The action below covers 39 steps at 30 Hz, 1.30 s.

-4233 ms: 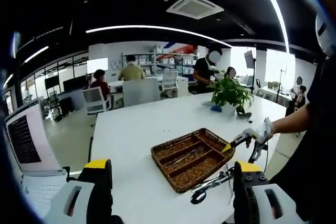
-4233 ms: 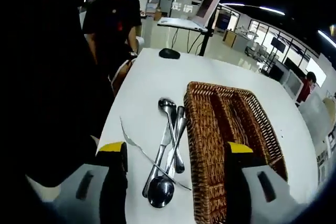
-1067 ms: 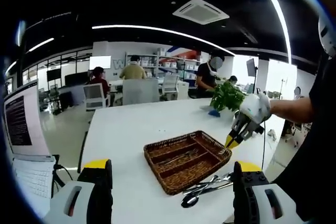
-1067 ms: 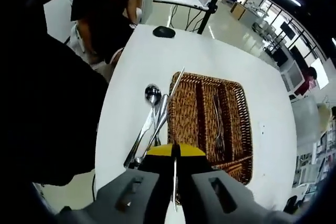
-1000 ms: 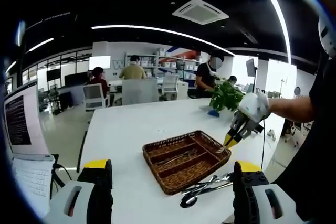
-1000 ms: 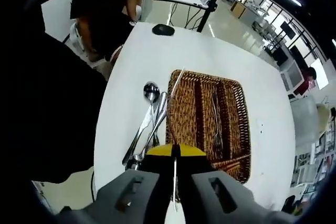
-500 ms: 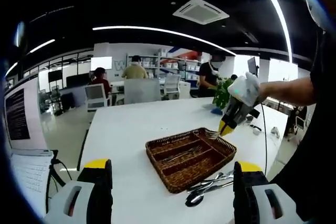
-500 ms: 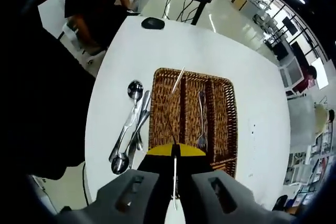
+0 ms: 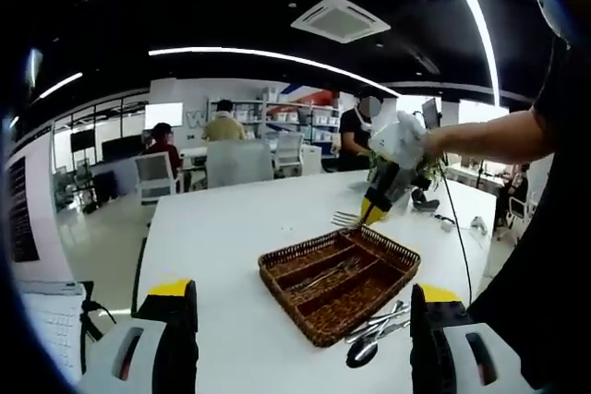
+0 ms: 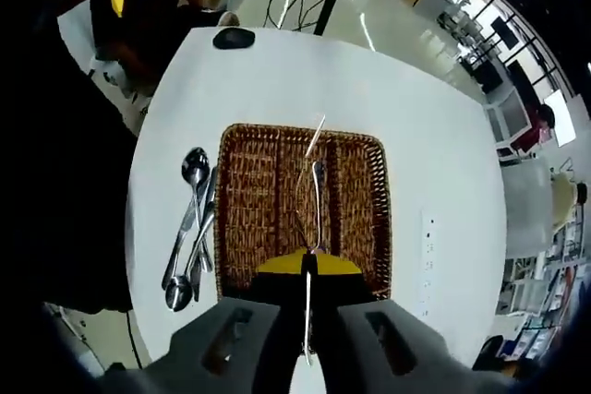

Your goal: Arrange the knives, forks, and spoons in their matching storage slots by inserting each utensil handle-first until every utensil is classified and aligned in the correct compartment

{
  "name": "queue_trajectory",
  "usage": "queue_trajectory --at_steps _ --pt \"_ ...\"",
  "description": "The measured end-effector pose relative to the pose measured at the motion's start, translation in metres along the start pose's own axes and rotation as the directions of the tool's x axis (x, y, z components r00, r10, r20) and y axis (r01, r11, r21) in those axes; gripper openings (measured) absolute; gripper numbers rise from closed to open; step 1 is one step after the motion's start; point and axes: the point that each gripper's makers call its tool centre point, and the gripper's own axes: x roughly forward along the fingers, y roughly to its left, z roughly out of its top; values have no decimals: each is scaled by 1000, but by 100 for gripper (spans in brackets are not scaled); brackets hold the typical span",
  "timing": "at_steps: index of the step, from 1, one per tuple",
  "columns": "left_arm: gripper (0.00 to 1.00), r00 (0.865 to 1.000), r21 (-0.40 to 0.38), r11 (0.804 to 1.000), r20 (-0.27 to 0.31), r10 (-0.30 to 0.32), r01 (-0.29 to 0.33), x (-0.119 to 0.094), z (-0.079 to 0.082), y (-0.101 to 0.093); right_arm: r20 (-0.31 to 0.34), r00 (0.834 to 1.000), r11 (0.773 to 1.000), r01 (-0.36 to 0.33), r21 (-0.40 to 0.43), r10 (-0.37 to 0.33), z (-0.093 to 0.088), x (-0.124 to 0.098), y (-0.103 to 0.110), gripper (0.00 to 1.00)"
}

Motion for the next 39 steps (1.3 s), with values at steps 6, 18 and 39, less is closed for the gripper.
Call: queue_trajectory --at_steps 6,18,39 --pt "100 999 -45 998 12 39 -39 0 -3 8 -7 999 998 -39 46 39 6 18 -11 0" --pt "100 998 -81 995 -15 58 -59 -14 -20 19 -30 998 998 -59 39 60 31 55 -29 0" --pt "100 991 -119 987 -81 103 -112 -43 -47 31 -54 995 995 -79 55 82 18 136 -9 0"
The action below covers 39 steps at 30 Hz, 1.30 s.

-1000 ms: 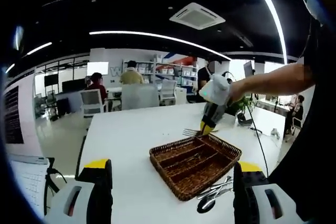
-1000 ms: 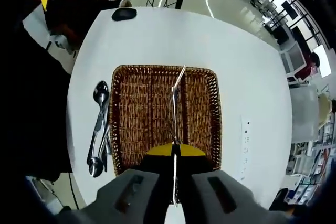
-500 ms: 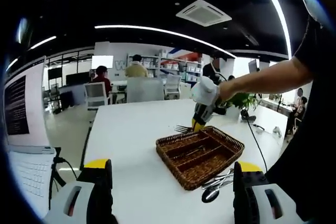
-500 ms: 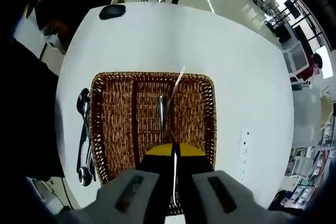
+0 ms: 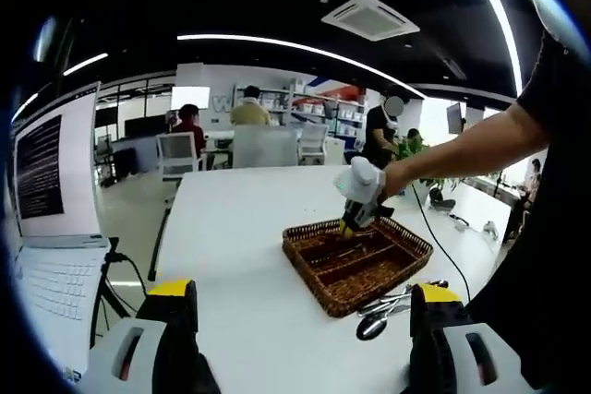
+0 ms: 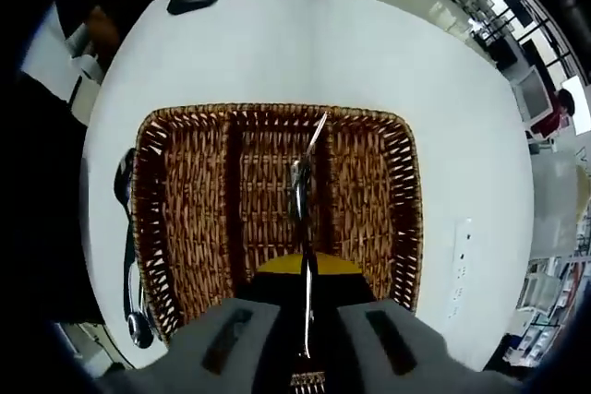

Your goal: Arrange the knives, forks, and spoons in their matching storage slots by inserting each utensil handle-first until every utensil is classified and aligned in the correct compartment

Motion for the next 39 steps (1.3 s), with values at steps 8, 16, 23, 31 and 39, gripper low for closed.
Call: queue_trajectory --at_steps 8,16,23,31,39 --pt "100 1000 -33 999 2 16 -16 -4 -5 1 -26 1000 1000 -6 3 6 -9 24 13 0" --pt "100 1000 -47 999 -2 27 -27 -7 -10 -1 -41 999 1000 -17 11 17 -5 31 11 0" --pt "100 999 -59 997 1 48 -48 -13 -13 0 -60 998 1000 -7 1 7 -2 29 5 0" --pt "100 998 -59 997 5 56 -56 -16 -13 -1 -49 991 990 123 -62 -126 -4 32 -16 0" --pt "100 999 -54 997 7 51 -50 -13 -10 -3 -8 984 970 176 -168 -180 -7 34 -9 4"
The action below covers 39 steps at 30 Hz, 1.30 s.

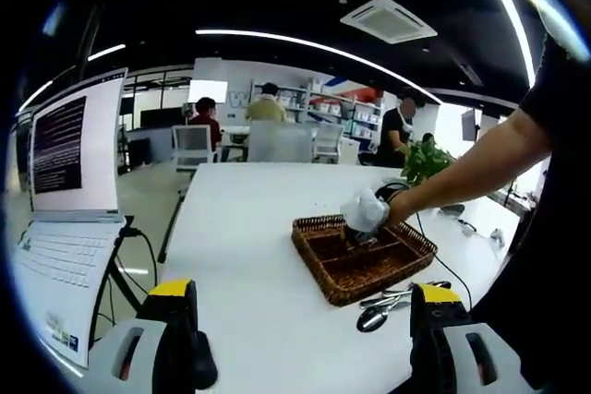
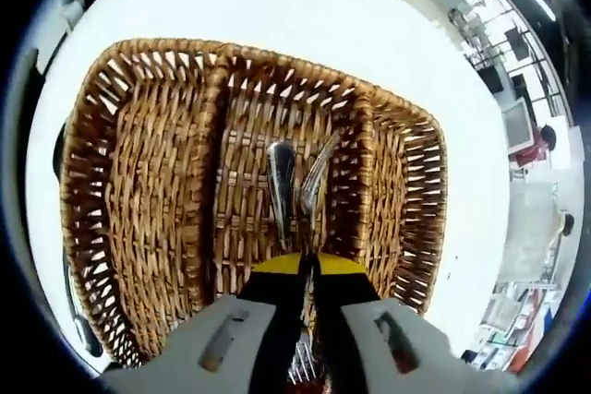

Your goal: Arrange the knives, forks, and spoons in their matching storage slots by inserting each utensil handle-first until every utensil is classified and aligned in the correct compartment

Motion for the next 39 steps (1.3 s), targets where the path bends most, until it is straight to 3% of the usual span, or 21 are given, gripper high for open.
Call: queue_trajectory --at_steps 2,6,9,11,13,16,19,21,22,24,25,27,31,35,38,39 --pt "100 1000 5 1000 0 -6 6 2 2 -1 16 1000 1000 -3 17 3 2 -4 -1 8" --pt "100 1000 16 1000 9 -19 19 7 8 -3 122 991 995 -71 76 61 17 -17 5 22" --pt "100 999 29 999 19 -29 28 11 16 -4 152 987 995 -62 80 49 19 -31 1 31" --pt "100 999 37 999 27 -37 36 15 21 -4 211 977 989 -60 133 31 22 -44 -4 50" --pt "100 998 46 998 33 -49 47 20 27 -6 263 965 976 -61 210 3 19 -60 -12 55" --pt "100 997 64 996 36 -68 65 27 33 -9 312 947 942 -39 333 -71 9 -82 -28 65" --pt "100 995 83 993 44 -92 88 35 43 -13 330 930 897 -1 442 -162 -10 -104 -43 83" --pt "100 994 96 990 44 -104 99 40 48 -16 338 918 855 3 519 -208 -22 -116 -50 100" --pt "100 992 103 988 45 -118 113 44 54 -19 336 914 836 7 549 -228 -29 -127 -51 98" --pt "100 989 102 986 45 -139 134 51 62 -24 370 888 801 -3 599 -273 -33 -142 -55 99" --pt "100 989 103 985 46 -144 139 52 64 -24 382 889 790 -37 612 -254 -32 -145 -50 99" --pt "100 984 119 979 48 -170 163 64 70 -25 414 855 742 -51 668 -313 -38 -168 -52 99" --pt "100 978 146 970 48 -202 193 77 85 -26 406 839 734 -12 679 -363 -51 -193 -48 99" --pt "100 975 164 965 59 -216 204 83 98 -27 415 798 721 36 692 -437 -64 -222 -50 99" --pt "100 971 165 962 61 -229 217 85 105 -31 396 803 692 29 721 -446 -76 -239 -42 99" --pt "100 971 168 961 61 -231 218 85 106 -32 395 797 686 34 727 -458 -79 -243 -41 99"
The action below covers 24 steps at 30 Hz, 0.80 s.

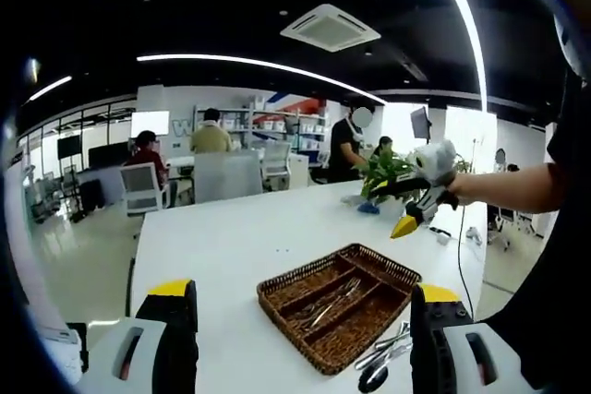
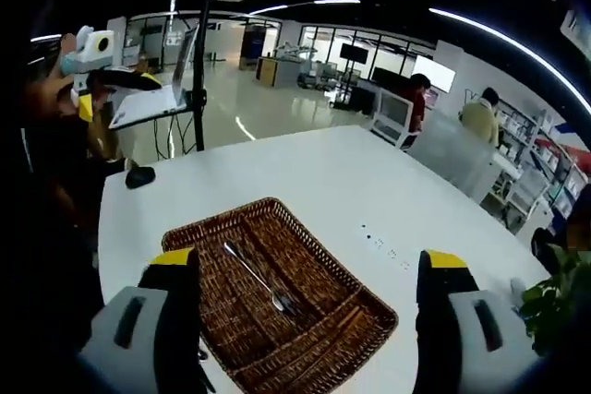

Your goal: Arrange the knives, forks, and spoons in their matching storage slots by inserting each utensil handle-first until every utensil is classified and aligned in the correct compartment

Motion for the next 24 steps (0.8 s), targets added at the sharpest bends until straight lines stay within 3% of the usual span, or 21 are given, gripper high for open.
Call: queue_trajectory --at_steps 8,12,16,19,24 --pt "100 999 -30 999 22 42 -41 3 13 3 35 998 997 58 59 -60 -14 -51 -7 99" --pt "100 1000 -9 1000 19 14 -14 5 17 -9 50 993 993 102 66 -105 -22 -76 -12 99" --pt "100 1000 11 1000 -1 20 -20 6 18 -11 36 991 988 128 84 -132 -36 -91 -16 99" --pt "100 1000 14 1000 15 16 -17 7 25 -14 42 989 986 140 90 -145 -39 -99 -17 99" --pt "100 1000 34 999 -3 4 -4 8 21 -16 41 988 985 146 87 -150 -43 -102 -9 99"
